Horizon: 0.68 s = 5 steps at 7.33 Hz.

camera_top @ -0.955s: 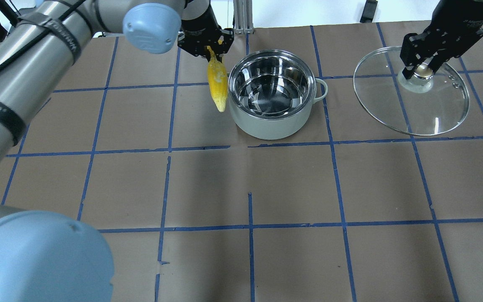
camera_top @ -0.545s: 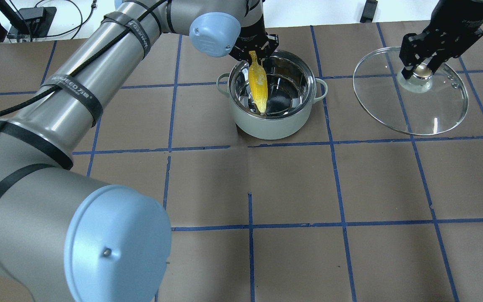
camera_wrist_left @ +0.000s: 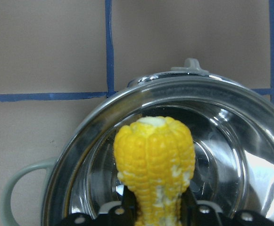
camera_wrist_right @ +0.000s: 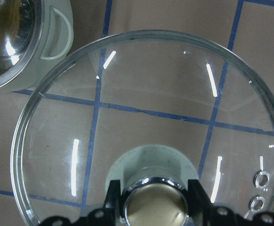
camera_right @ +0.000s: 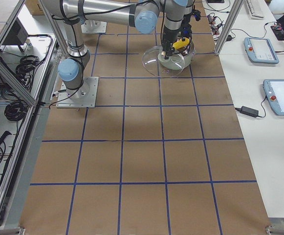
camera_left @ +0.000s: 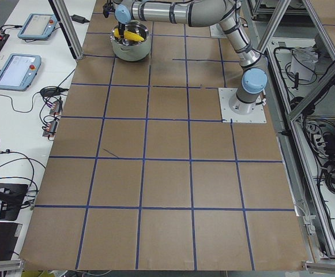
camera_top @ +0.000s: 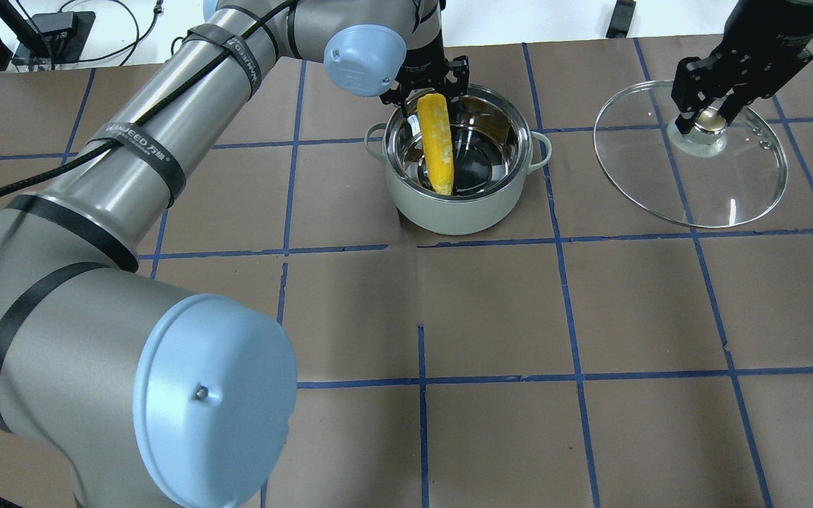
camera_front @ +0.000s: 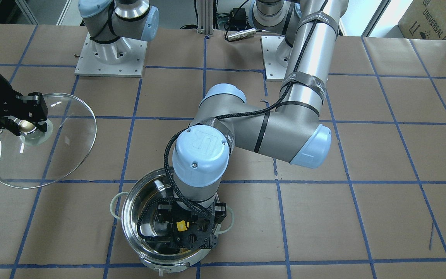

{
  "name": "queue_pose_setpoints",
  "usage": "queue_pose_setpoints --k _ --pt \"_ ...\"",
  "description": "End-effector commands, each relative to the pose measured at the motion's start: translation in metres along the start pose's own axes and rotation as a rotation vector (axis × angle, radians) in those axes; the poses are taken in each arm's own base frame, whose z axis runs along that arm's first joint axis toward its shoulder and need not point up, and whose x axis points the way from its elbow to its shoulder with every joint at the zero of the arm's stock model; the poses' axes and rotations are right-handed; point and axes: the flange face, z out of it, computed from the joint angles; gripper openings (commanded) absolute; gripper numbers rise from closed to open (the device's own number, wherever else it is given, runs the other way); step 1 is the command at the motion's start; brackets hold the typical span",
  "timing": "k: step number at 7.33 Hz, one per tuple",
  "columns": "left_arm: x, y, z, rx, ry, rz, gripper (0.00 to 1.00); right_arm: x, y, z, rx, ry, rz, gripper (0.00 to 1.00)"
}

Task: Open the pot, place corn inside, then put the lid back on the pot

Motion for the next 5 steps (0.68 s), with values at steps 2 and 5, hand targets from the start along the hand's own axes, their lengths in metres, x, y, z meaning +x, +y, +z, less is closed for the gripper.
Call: queue_pose_setpoints --k 2,5 --pt "-0.057 -0.007 -0.069 0.014 -0.004 -0.001 1.00 -0.005 -0.003 -0.005 0.014 -0.006 0.003 0.35" --pt "-0.154 0.026 -0.135 -0.033 -0.072 0.026 1.00 -0.105 -0.024 0.007 0.018 0.018 0.013 0.35"
